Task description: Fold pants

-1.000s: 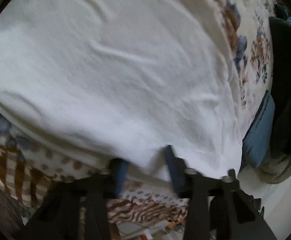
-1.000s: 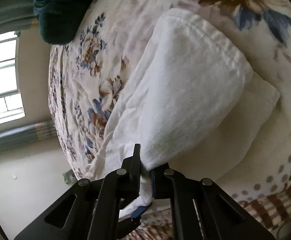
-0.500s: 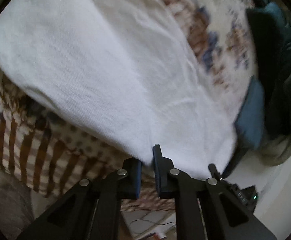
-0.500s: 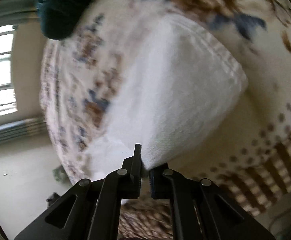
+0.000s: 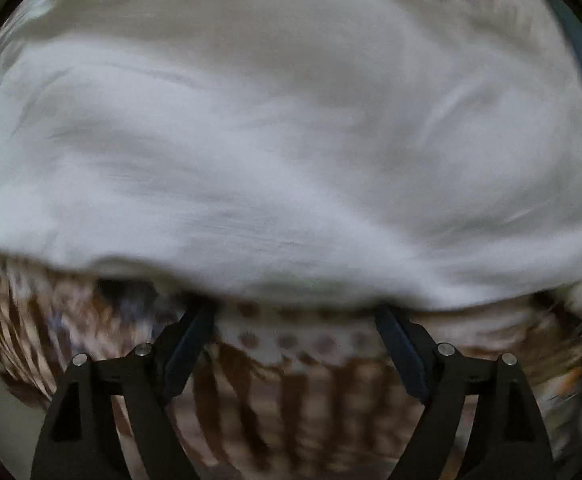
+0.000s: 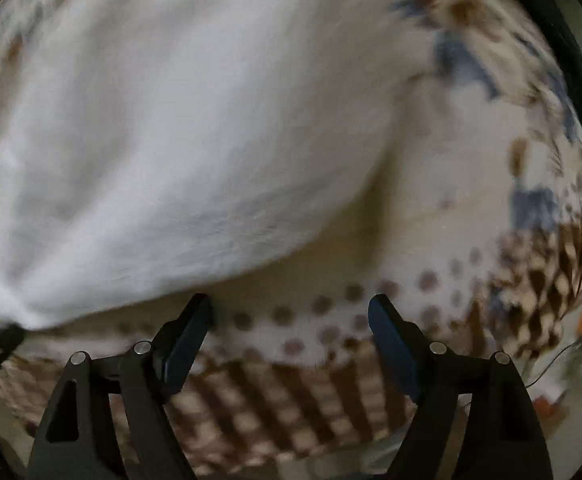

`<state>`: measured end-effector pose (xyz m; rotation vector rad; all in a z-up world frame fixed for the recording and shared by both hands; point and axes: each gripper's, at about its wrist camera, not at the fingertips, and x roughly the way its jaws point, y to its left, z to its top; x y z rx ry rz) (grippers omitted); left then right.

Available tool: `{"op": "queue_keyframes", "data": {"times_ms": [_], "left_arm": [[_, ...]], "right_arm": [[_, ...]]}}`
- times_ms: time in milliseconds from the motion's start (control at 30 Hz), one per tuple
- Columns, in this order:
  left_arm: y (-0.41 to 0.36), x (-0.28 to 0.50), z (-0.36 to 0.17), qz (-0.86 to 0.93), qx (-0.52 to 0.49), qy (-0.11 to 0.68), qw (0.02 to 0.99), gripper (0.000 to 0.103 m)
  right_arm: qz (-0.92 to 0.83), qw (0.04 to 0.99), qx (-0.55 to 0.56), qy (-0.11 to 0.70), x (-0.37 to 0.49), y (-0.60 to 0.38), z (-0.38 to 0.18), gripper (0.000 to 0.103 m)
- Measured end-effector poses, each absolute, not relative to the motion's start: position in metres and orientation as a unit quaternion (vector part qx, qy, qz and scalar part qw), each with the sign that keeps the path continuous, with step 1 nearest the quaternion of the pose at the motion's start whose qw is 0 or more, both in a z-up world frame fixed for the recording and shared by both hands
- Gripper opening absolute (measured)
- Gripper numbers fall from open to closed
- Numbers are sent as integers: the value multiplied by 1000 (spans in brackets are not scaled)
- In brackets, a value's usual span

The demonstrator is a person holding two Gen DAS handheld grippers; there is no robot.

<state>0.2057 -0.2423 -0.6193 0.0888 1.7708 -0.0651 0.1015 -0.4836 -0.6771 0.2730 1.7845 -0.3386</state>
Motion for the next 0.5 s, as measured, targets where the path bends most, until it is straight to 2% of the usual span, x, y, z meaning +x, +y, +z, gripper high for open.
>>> {"op": "queue_keyframes", "data": {"times_ms": [100, 133, 200, 333, 433, 467, 500], "left_arm": [[-253, 216, -638, -40, 59, 762, 644, 95], [-254, 218, -639, -40, 58, 761, 645, 98], [-254, 220, -643, -38, 54, 761, 646, 103], [-257, 223, -647, -18, 54, 760, 648, 103], [-259, 233, -645, -27, 52, 791, 609, 103], [-254, 235, -631, -44, 39, 791, 608, 103], [-251, 236, -616, -56, 36, 783, 619, 103]], "right_arm": [[-165, 596, 108, 778, 105, -484, -705, 102], [-172, 592, 109, 780, 105, -486, -709, 103], [-171, 590, 122, 779, 103, -493, -713, 103], [-166, 595, 136, 775, 97, -500, -718, 103], [-151, 587, 140, 783, 91, -504, -709, 102], [-141, 579, 149, 789, 87, -505, -700, 99], [-133, 572, 156, 794, 84, -504, -691, 90]]}}
